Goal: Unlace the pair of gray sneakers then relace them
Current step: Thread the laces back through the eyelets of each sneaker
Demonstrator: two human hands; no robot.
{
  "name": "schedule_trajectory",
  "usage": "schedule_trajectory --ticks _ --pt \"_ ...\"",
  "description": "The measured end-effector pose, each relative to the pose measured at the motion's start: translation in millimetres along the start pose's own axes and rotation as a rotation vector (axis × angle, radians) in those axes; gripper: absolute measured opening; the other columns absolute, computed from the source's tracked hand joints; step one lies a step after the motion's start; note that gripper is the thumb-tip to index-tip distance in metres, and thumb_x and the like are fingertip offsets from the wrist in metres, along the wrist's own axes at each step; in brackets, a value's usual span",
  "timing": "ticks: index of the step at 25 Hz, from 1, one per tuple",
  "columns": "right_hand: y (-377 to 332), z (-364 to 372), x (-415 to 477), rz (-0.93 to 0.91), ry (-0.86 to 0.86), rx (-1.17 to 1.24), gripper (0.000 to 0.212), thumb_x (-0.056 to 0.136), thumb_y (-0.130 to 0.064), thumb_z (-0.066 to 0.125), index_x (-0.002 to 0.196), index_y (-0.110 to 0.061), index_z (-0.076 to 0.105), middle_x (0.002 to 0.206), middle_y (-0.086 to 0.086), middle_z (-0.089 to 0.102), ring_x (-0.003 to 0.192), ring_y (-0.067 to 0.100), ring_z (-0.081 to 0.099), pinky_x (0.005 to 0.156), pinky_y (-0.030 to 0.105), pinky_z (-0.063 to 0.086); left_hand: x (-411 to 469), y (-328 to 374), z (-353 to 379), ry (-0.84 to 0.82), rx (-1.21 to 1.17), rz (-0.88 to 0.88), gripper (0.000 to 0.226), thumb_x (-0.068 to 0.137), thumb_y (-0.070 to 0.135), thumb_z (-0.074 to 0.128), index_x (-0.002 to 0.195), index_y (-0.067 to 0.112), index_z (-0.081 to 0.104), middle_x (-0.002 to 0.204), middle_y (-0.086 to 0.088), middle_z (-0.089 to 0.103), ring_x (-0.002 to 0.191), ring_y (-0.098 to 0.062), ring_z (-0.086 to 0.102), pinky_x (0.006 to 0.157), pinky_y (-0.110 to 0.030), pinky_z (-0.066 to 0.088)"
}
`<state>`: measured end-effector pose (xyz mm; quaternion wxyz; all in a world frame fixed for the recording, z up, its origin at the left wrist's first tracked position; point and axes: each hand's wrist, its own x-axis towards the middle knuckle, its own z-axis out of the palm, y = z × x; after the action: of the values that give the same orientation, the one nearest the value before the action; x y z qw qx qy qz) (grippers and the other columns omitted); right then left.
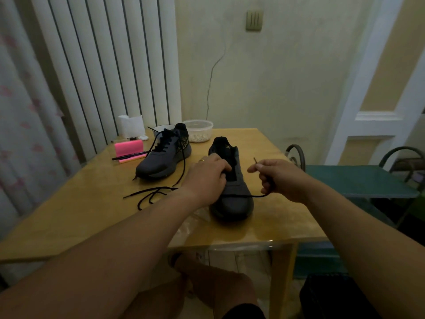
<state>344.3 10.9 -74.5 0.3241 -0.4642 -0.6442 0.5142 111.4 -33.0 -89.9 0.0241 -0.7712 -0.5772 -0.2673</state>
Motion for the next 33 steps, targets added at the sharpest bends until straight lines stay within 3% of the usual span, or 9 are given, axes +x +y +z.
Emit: schedule_trajectory --ticks 3,8,13,19,22,25,30,33 --pt "5 6 -1 -0.081 0.071 -0.402 0.017 0.105 -0.025 0.062 0.109 -0.021 0.078 0.089 -0.001 0.077 0.067 0.016 0.054 0.06 0.027 0.048 5 8 2 -0.038 0.107 -0.02 0.033 0.103 0.034 0.054 0.136 0.029 0.06 0.133 0.003 0.053 0.123 -0.023 0.049 0.103 -0.045 0.041" --pt "5 15 3 -0.183 0.115 -0.529 0.008 0.1 -0.024 0.069 0.098 -0.021 0.076 0.085 -0.006 0.076 0.07 0.013 0.063 0.062 0.026 0.049 26 13 -5 -0.207 0.248 -0.088 0.052 0.103 0.037 0.048 0.155 0.03 0.045 0.155 0.0 0.039 0.14 -0.032 0.033 0.11 -0.049 0.032" --pt "5 19 3 -0.219 0.141 -0.618 0.013 0.101 -0.026 0.066 0.096 -0.018 0.075 0.084 -0.002 0.071 0.073 0.013 0.061 0.063 0.028 0.045 42 9 -8 -0.276 0.105 -0.147 0.04 0.103 0.036 0.056 0.142 0.043 0.057 0.152 0.003 0.041 0.14 -0.034 0.032 0.11 -0.051 0.031" --pt "1 17 1 -0.218 0.092 -0.644 0.014 0.101 -0.025 0.066 0.1 -0.015 0.076 0.086 0.001 0.07 0.078 0.015 0.062 0.066 0.029 0.048 29 9 5 -0.09 0.02 -0.155 0.029 0.095 0.041 0.069 0.121 0.038 0.056 0.134 0.005 0.051 0.13 -0.03 0.041 0.098 -0.047 0.034" --pt "0 17 2 -0.218 0.068 -0.668 0.015 0.101 -0.026 0.065 0.101 -0.015 0.076 0.085 -0.001 0.068 0.075 0.012 0.06 0.064 0.026 0.044 25 7 7 -0.084 0.039 -0.123 0.013 0.095 0.046 0.068 0.103 0.042 0.059 0.134 0.011 0.05 0.13 -0.026 0.038 0.1 -0.045 0.032" --pt "-4 17 6 -0.217 0.074 -0.685 0.016 0.1 -0.026 0.066 0.096 -0.014 0.076 0.087 0.002 0.069 0.08 0.019 0.063 0.066 0.032 0.05 22 3 10 -0.102 0.045 -0.128 0.012 0.097 0.051 0.065 0.107 0.047 0.07 0.146 0.015 0.045 0.136 -0.025 0.032 0.104 -0.045 0.028" --pt "-3 23 14 -0.225 0.14 -0.767 0.018 0.097 -0.027 0.067 0.089 -0.013 0.074 0.086 0.004 0.071 0.083 0.023 0.066 0.076 0.046 0.058 17 5 16 -0.077 -0.083 -0.167 0.016 0.099 0.046 0.064 0.112 0.05 0.072 0.158 0.019 0.037 0.142 -0.027 0.024 0.11 -0.047 0.024" --pt "11 32 12 -0.256 0.208 -0.721 0.018 0.098 -0.026 0.065 0.091 -0.011 0.073 0.086 0.005 0.07 0.082 0.024 0.065 0.074 0.046 0.056 18 7 14 -0.097 -0.074 -0.177 0.016 0.099 0.047 0.063 0.112 0.05 0.072 0.158 0.019 0.036 0.142 -0.028 0.024 0.109 -0.046 0.023"
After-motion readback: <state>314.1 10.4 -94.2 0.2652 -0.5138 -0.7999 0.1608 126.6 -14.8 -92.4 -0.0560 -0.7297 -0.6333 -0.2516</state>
